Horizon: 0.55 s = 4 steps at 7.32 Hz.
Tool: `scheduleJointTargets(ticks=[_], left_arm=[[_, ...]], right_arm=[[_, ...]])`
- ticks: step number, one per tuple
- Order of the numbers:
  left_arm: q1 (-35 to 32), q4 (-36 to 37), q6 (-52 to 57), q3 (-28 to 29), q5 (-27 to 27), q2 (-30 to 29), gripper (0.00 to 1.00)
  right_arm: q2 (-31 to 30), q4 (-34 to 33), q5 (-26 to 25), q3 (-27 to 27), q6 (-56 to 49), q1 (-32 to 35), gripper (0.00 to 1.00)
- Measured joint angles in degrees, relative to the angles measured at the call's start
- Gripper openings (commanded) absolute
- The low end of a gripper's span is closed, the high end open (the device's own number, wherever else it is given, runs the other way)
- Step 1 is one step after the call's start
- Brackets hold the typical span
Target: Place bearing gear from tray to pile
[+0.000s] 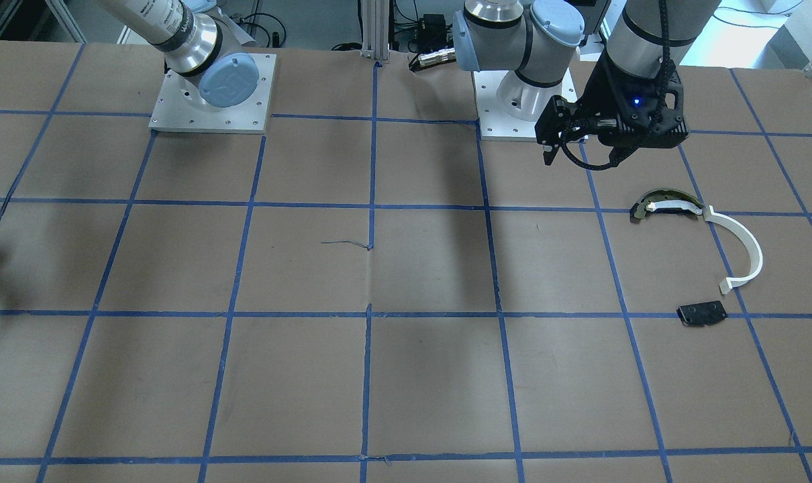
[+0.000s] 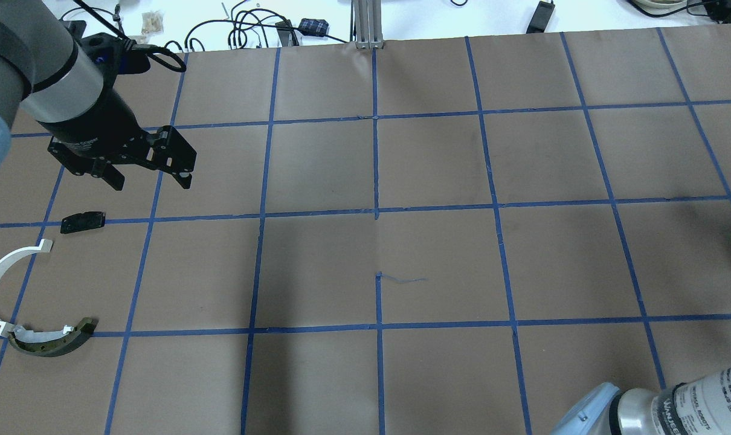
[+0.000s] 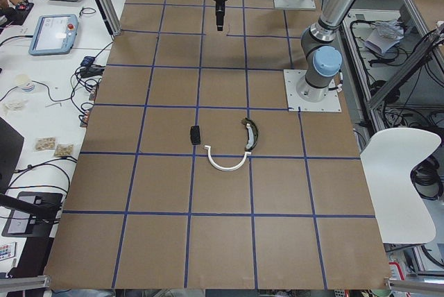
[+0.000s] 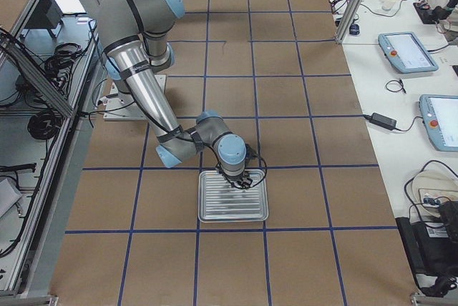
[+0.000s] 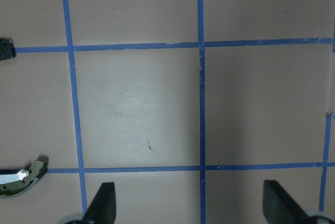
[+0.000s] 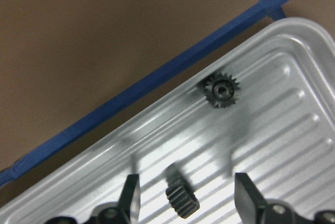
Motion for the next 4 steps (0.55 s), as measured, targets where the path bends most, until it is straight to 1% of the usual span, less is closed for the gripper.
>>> scheduleJointTargets(ticks=[2,4], left_arm=[[0.0,0.6,-0.1,0.0,-0.1,-0.1,1.0],[0.0,0.9,-0.2,0.0,-0.2,-0.2,1.0]], right_arm=[[-0.1,0.0,-0.2,0.0,-0.1,0.0,0.11],[-0.6,0.3,-0.9,0.0,0.3,0.0,0.11]])
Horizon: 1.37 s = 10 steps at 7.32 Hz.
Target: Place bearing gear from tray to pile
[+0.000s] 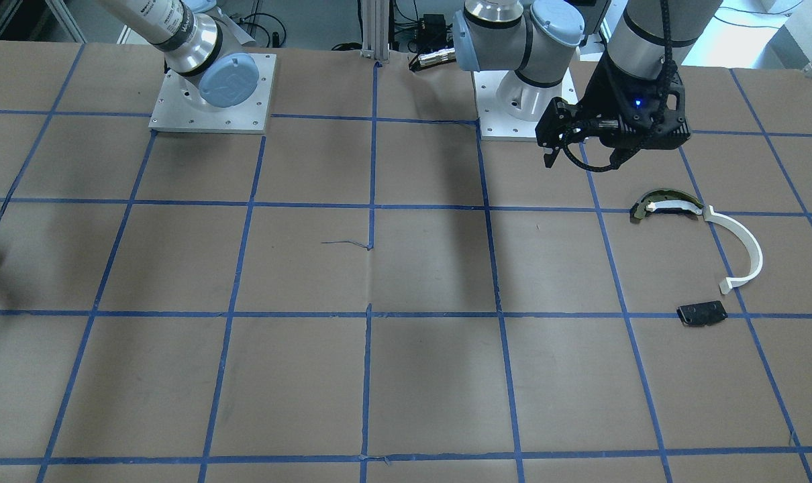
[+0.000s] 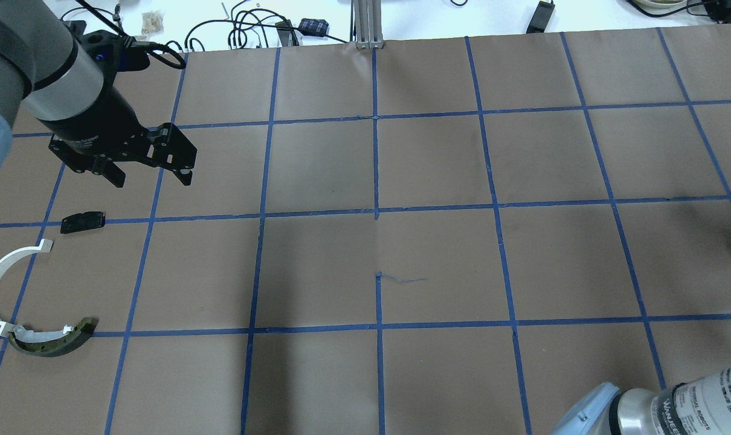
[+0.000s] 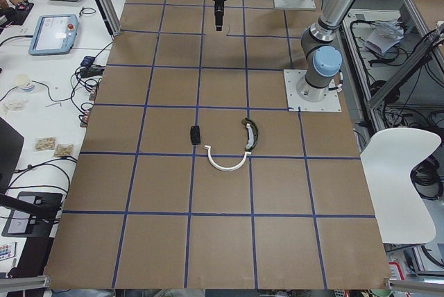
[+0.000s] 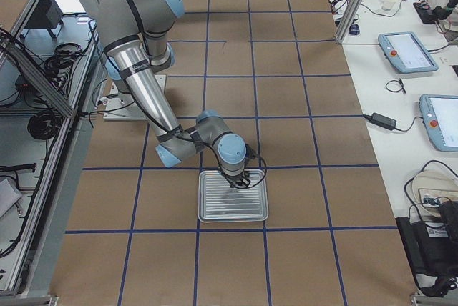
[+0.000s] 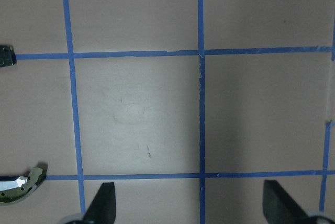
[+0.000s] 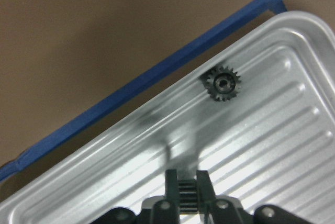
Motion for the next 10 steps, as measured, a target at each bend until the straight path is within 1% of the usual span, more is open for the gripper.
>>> scheduleJointTargets(ticks=[1,2,3,4,5,6,7,8,9,10], left_arm=[[0.0,0.3,-0.2,0.0,-0.1,-0.1,1.0],[0.0,0.5,-0.1,0.0,-0.1,-0.2,1.0],[0.1,0.6,0.0,0.0,-0.1,-0.2,1.0],[0.1,0.6,-0.2,0.0,-0.1,-0.1,1.0],[0.1,0.6,-0.3,0.0,-0.2,-0.1,1.0],[0.1,0.6,-0.5,0.0,-0.2,-0.1,1.0],[0.1,0.6,-0.5,0.0,-0.1,-0.1,1.0],[0.1,0.6,-0.6,0.0,-0.2,-0.1,1.0],[0.1,0.6,-0.6,0.0,-0.2,-0.1,1.0],[0.1,0.6,-0.6,0.0,-0.2,0.0,1.0]], right_arm=[[-1.8,1.5,-0.4,0.0,0.8,0.1,0.11],[-5.4,5.3,-0.7,0.0,3.5,0.7,0.12],[-10.1,11.7,-0.9,0.0,9.0,2.1,0.12],[-15.4,19.2,-1.0,0.0,16.3,4.9,0.12],[-21.0,26.9,-0.9,0.0,25.1,9.2,0.12],[-26.0,34.1,-0.6,0.0,36.0,15.3,0.12],[-29.5,38.9,-0.3,0.0,48.4,23.0,0.12],[-31.4,40.9,0.0,-0.2,61.1,31.6,0.12],[-31.9,40.5,1.0,-0.3,73.2,39.4,0.13],[-31.2,37.5,3.1,-0.4,84.6,46.1,0.13]])
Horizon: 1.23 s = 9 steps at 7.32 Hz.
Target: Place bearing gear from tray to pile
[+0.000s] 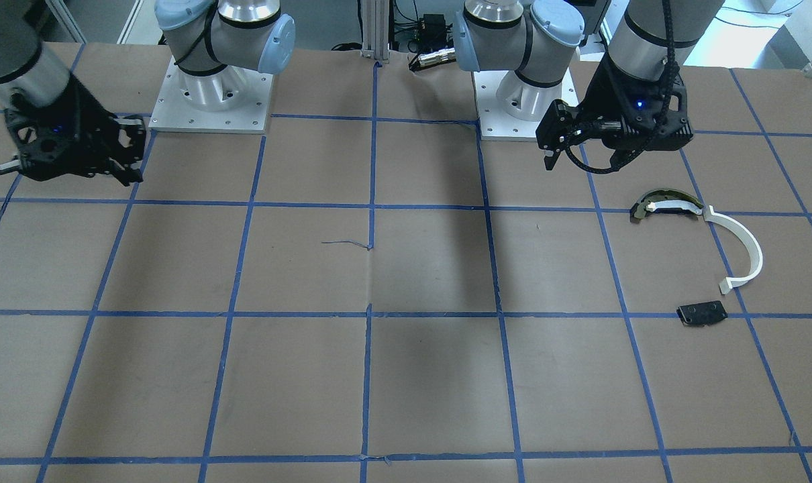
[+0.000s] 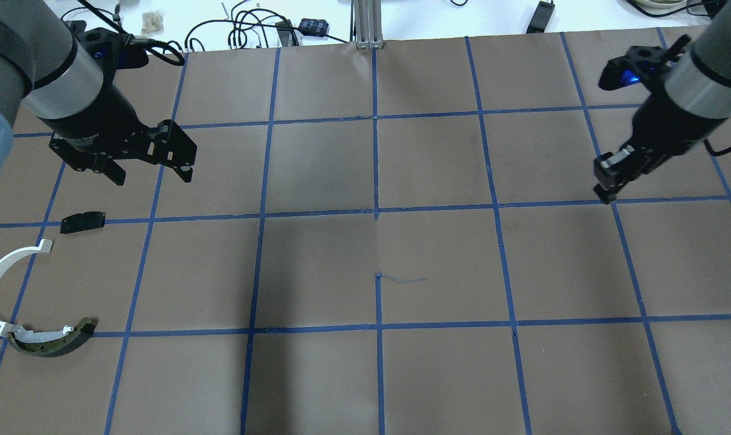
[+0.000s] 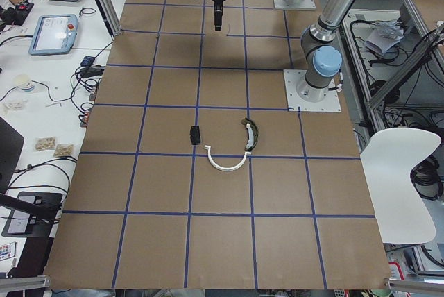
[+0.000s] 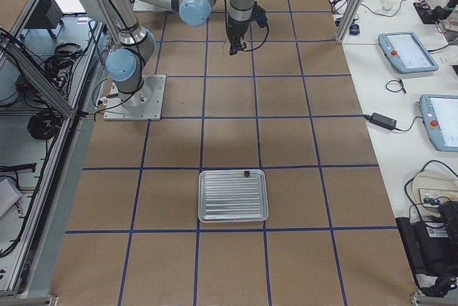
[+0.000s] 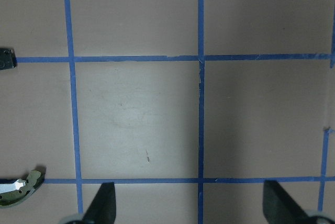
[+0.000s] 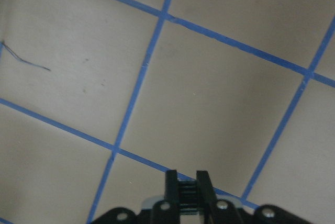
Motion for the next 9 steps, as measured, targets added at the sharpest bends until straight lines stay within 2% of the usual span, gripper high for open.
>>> scheduleJointTargets(ticks=[2,4,5,6,7,9], left_arm=[[0.0,-0.1,0.0,0.0,0.0,0.0,1.0],[0.0,-0.6,0.1,0.0,0.1,0.2,1.0],[0.1,-0.7,0.5,0.1,0.2,0.2,1.0],[-0.1,-0.8,0.7,0.1,0.1,0.2,1.0],[-0.3,-0.8,0.7,0.3,0.0,0.2,1.0],[-0.4,-0.8,0.8,0.5,-1.0,-0.1,1.0]], right_arm=[[5.0,-9.5,3.1,0.0,17.8,11.3,0.14],[12.4,-22.8,4.2,0.3,37.0,21.5,0.14],[15.5,-28.8,5.0,0.3,43.6,24.6,0.2],[17.4,-32.6,6.2,0.4,47.8,26.3,0.74],[18.3,-34.3,6.9,0.9,50.1,27.0,1.0],[17.8,-36.1,7.2,2.4,53.8,27.1,1.0]])
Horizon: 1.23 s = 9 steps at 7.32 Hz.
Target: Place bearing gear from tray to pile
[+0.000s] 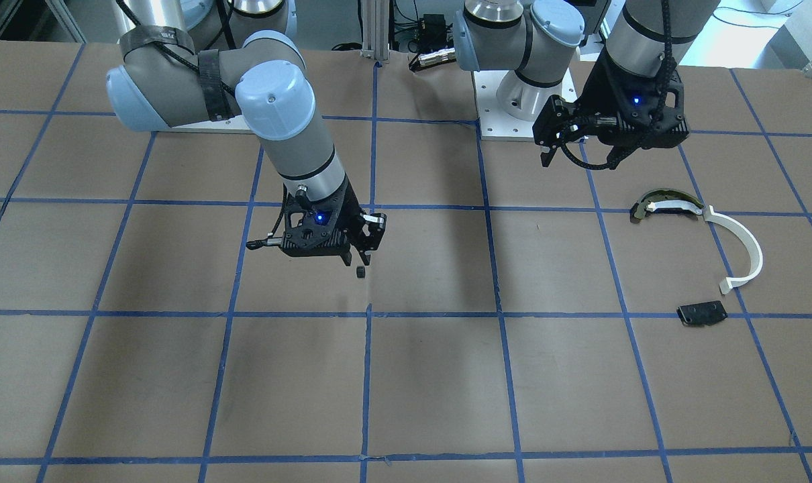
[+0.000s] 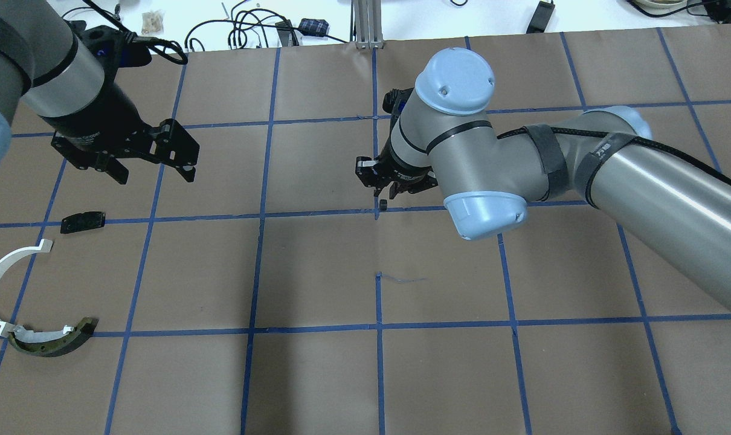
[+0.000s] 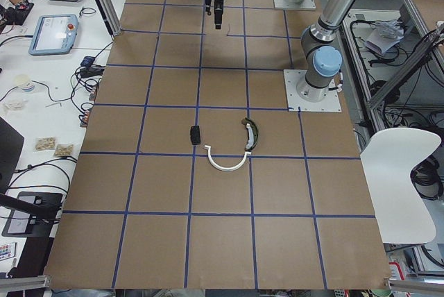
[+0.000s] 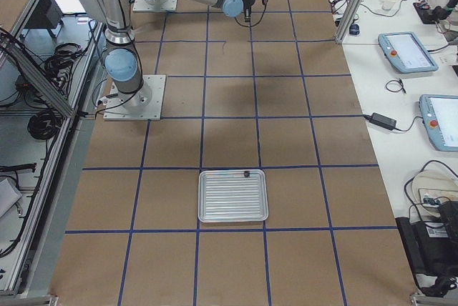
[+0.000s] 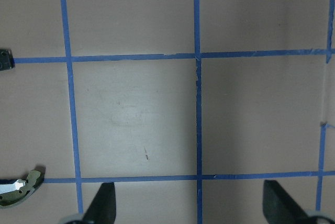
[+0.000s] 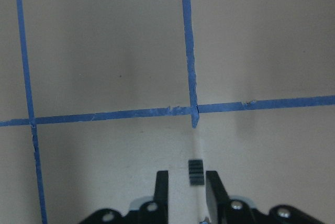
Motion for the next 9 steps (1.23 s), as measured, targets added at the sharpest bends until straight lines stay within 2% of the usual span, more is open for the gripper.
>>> scheduleJointTargets(ticks=[2,3,4,5,6,7,8,9], left_arm=[[-0.1,0.2,0.2,-0.4,-0.4,-0.3,1.0],[-0.2,0.4,0.3,-0.6,-0.4,-0.7,1.0],[-0.4,0.8,0.2,-0.7,-0.4,-1.7,1.0],[-1.8,2.2,-0.3,-0.9,-0.5,-3.6,1.0],[-4.7,5.2,-1.8,-1.0,-0.5,-6.1,1.0],[-8.2,9.6,-4.0,-1.1,-0.5,-9.3,1.0],[-11.7,14.0,-5.2,-1.2,-0.6,-12.9,1.0],[-14.5,17.6,-5.6,-1.2,-0.6,-16.4,1.0]], right_arm=[[-2.7,2.3,-0.1,-0.4,0.3,-2.2,1.0],[-4.9,7.1,0.0,-1.4,-4.3,-5.4,1.0],[-7.5,15.9,-0.4,-3.5,-14.0,-10.2,1.0],[-9.9,26.6,-3.2,-6.7,-26.5,-16.2,0.99],[-11.2,34.8,-9.1,-10.0,-40.0,-22.0,0.99],[-11.8,39.7,-15.7,-12.3,-54.1,-28.7,1.0],[-12.0,42.1,-19.2,-13.2,-64.9,-35.9,0.99],[-11.8,42.5,-20.4,-13.2,-74.4,-42.2,0.99]])
